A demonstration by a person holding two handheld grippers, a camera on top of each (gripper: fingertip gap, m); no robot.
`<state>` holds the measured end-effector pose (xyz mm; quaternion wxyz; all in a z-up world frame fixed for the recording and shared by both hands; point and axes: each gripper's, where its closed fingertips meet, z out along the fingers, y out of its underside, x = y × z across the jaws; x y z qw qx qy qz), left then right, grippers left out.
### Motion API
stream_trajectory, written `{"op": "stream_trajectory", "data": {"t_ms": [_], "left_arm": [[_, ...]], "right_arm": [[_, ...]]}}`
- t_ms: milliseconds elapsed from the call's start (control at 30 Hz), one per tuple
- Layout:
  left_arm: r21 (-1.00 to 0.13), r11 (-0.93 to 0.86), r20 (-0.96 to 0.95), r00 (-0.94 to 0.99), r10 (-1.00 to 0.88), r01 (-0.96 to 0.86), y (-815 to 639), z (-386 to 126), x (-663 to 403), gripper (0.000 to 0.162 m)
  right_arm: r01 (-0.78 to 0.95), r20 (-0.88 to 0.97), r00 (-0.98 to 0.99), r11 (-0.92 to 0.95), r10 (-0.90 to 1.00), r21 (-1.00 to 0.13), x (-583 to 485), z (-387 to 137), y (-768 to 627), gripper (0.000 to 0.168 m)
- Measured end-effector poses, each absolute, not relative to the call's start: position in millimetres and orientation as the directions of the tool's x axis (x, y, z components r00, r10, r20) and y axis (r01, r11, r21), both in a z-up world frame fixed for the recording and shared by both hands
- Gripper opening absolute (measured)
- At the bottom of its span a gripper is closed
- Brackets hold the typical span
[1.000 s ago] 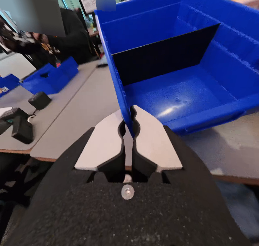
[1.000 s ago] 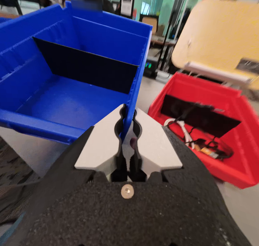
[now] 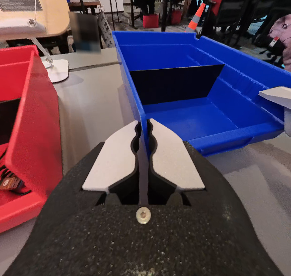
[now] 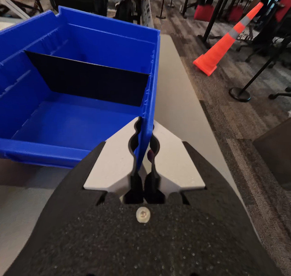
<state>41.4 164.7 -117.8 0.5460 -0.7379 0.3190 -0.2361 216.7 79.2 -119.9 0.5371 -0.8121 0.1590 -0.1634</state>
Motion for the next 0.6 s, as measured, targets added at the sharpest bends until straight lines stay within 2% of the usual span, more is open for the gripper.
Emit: {"op": "stream_trajectory", "data": {"t_ms": [100, 200, 267, 467, 533, 600], "left_arm": [[-0.946, -0.241, 0.025, 0.696, -0.718, -0.215, 171.3, -124.4, 39.6, 0.008], [-0.926, -0.277, 0.029, 0.681, -0.732, -0.258, 173.2, -132.9, 38.9, 0.01], [-0.937, -0.252, 0.018, 0.683, -0.73, -0.244, 171.9, -124.6, 33.1, 0.009], [-0.925, -0.297, 0.081, 0.639, -0.765, -0.239, 152.2, -91.9, 8.3, 0.025], [-0.898, -0.357, 0.129, 0.619, -0.774, -0.259, 150.4, -87.2, -8.2, 0.032], [-0.876, -0.416, 0.176, 0.642, -0.746, -0.244, 159.0, -83.0, -31.0, 0.032]], "right_arm": [[-0.068, 0.106, 0.895, -0.369, -0.433, -0.927, 217.5, -124.9, 91.2, 0.007], [-0.135, 0.033, 0.891, -0.333, -0.453, -0.933, 219.5, -124.4, 102.2, 0.006], [-0.121, 0.045, 0.897, -0.342, -0.439, -0.932, 218.1, -124.6, 108.8, 0.006], [-0.073, 0.115, 0.887, -0.382, -0.446, -0.921, 226.0, -124.6, 115.3, 0.011], [-0.107, 0.085, 0.88, -0.371, -0.467, -0.923, 231.2, -124.9, 117.1, 0.011], [-0.155, 0.04, 0.874, -0.355, -0.485, -0.922, 233.2, -125.4, 119.8, 0.011]]}}
